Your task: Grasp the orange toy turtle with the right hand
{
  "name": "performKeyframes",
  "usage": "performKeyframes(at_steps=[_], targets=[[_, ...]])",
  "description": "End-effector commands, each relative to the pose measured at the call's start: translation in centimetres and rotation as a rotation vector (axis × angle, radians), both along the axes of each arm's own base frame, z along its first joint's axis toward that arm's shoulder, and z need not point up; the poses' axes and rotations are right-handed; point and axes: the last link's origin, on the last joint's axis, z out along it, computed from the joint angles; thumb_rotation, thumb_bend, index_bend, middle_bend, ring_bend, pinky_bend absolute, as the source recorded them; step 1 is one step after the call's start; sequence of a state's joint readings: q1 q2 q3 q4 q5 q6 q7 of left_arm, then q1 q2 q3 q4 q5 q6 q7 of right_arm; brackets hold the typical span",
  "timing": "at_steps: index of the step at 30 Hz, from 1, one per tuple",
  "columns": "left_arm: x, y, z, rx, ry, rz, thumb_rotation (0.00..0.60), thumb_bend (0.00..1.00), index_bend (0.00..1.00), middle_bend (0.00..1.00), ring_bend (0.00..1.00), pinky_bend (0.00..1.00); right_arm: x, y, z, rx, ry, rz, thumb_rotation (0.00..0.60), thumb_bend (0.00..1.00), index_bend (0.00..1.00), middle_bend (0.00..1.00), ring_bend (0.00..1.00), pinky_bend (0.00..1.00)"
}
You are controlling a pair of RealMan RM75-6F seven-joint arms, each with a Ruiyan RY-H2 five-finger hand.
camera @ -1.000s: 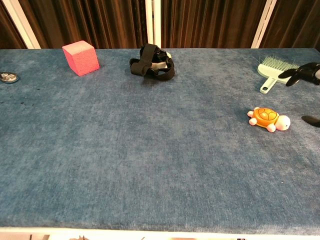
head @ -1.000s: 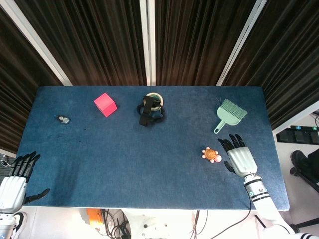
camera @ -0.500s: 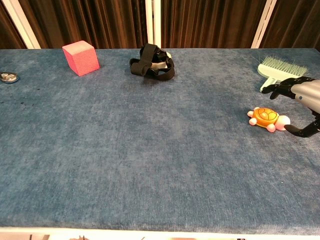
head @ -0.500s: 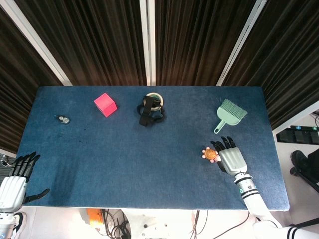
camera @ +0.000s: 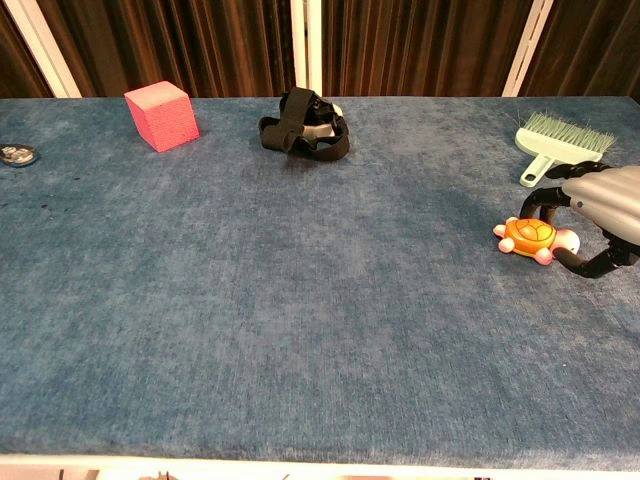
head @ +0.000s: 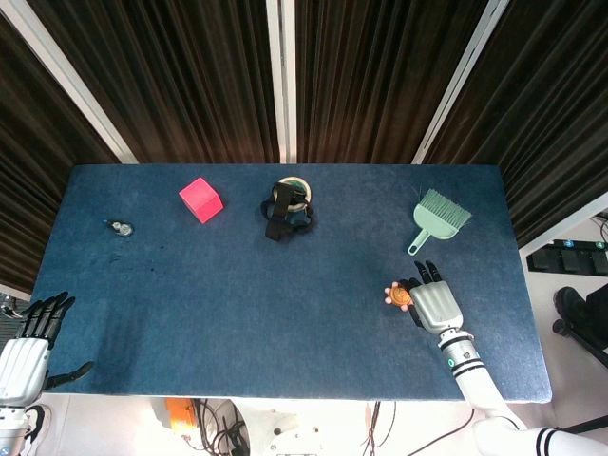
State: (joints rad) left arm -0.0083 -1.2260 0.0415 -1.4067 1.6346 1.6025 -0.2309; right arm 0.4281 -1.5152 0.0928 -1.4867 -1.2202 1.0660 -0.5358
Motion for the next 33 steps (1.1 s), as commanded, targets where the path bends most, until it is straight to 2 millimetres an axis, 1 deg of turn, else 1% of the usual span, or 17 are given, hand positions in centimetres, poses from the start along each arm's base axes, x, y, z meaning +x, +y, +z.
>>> performKeyframes(at_steps=[1,3,4,6,8,11,13,15,20,22,23,24,25,28,30,31,33], targets=[[-0.1,0.0,0.0,-0.002,-0.001,0.003,0.6,0.0,0.04,0.0,0.0,0.0,0.1,0.0,-0.1,-0.012,-0.008,0.011,0.6,0.43,0.46,0.45,0.06,0.0],[-0.1,0.0,0.0,-0.003,-0.002,0.003,0.6,0.0,0.04,0.0,0.0,0.0,0.2,0.0,-0.2,-0.03,-0.018,0.025,0.6,0.44,0.56,0.52,0.1,0.0],[-0.1,0.0,0.0,-0.004,-0.002,0.003,0.6,0.0,0.04,0.0,0.0,0.0,0.2,0.0,-0.2,-0.039,-0.022,0.032,0.6,0.44,0.63,0.57,0.14,0.0],[-0.1,0.0,0.0,-0.005,-0.002,0.003,0.6,0.0,0.04,0.0,0.0,0.0,0.2,-0.1,-0.2,-0.065,-0.031,0.049,0.6,0.45,0.74,0.65,0.19,0.0],[-0.1,0.0,-0.1,-0.006,-0.002,0.003,0.6,0.0,0.04,0.0,0.0,0.0,0.3,0.0,-0.3,-0.086,-0.044,0.066,0.6,0.5,0.87,0.74,0.27,0.0],[-0.1,0.0,-0.1,-0.006,-0.002,0.002,0.6,0.0,0.04,0.0,0.0,0.0,0.3,0.0,-0.5,-0.098,-0.072,0.082,0.6,0.53,0.99,0.84,0.35,0.0],[-0.1,0.0,0.0,-0.004,-0.002,0.001,0.6,0.0,0.04,0.0,0.0,0.0,0.5,0.1,-0.4,-0.114,-0.093,0.103,0.6,0.54,1.0,0.9,0.4,0.0],[-0.1,0.0,0.0,-0.005,-0.001,0.002,0.6,0.0,0.04,0.0,0.0,0.0,0.4,0.2,-0.4,-0.123,-0.103,0.115,0.6,0.54,1.0,0.93,0.43,0.0],[0.0,0.0,-0.1,-0.007,0.0,0.001,0.6,0.0,0.04,0.0,0.0,0.0,0.2,0.1,-0.2,-0.146,-0.112,0.125,0.6,0.54,1.0,0.94,0.43,0.0],[-0.1,0.0,-0.1,-0.007,0.0,0.002,0.6,0.0,0.04,0.0,0.0,0.0,0.0,0.2,0.0,-0.148,-0.11,0.128,0.6,0.52,1.0,0.93,0.42,0.0],[-0.1,0.0,-0.1,-0.008,0.0,0.002,0.6,0.0,0.04,0.0,0.0,0.0,-0.1,0.2,0.0,-0.145,-0.104,0.127,0.6,0.49,0.98,0.9,0.41,0.0],[-0.1,0.1,-0.1,-0.008,0.0,0.003,0.6,0.0,0.04,0.0,0.0,0.0,-0.2,0.2,0.1,-0.142,-0.097,0.125,0.6,0.45,0.93,0.84,0.37,0.0],[-0.1,0.1,-0.1,-0.009,-0.001,0.003,0.6,0.0,0.04,0.0,0.0,0.0,-0.4,0.2,0.1,-0.135,-0.083,0.121,0.6,0.42,0.85,0.78,0.33,0.0],[-0.1,0.1,-0.2,-0.011,-0.001,0.004,0.6,0.0,0.04,0.0,0.0,0.0,-0.9,0.3,0.2,-0.1,-0.04,0.082,0.6,0.32,0.48,0.5,0.14,0.0],[-0.1,0.1,-0.2,-0.011,-0.001,0.003,0.6,0.0,0.04,0.0,0.0,0.0,-0.9,0.3,0.4,-0.075,-0.022,0.068,0.6,0.25,0.3,0.36,0.05,0.0],[-0.1,0.1,-0.2,-0.011,-0.001,0.003,0.6,0.0,0.04,0.0,0.0,0.0,-0.8,0.4,0.5,-0.072,-0.017,0.069,0.6,0.2,0.24,0.3,0.01,0.0],[-0.1,0.1,-0.2,-0.012,0.0,0.004,0.6,0.0,0.04,0.0,0.0,0.0,-0.7,0.4,0.5,-0.068,-0.015,0.069,0.6,0.16,0.21,0.27,0.0,0.0]])
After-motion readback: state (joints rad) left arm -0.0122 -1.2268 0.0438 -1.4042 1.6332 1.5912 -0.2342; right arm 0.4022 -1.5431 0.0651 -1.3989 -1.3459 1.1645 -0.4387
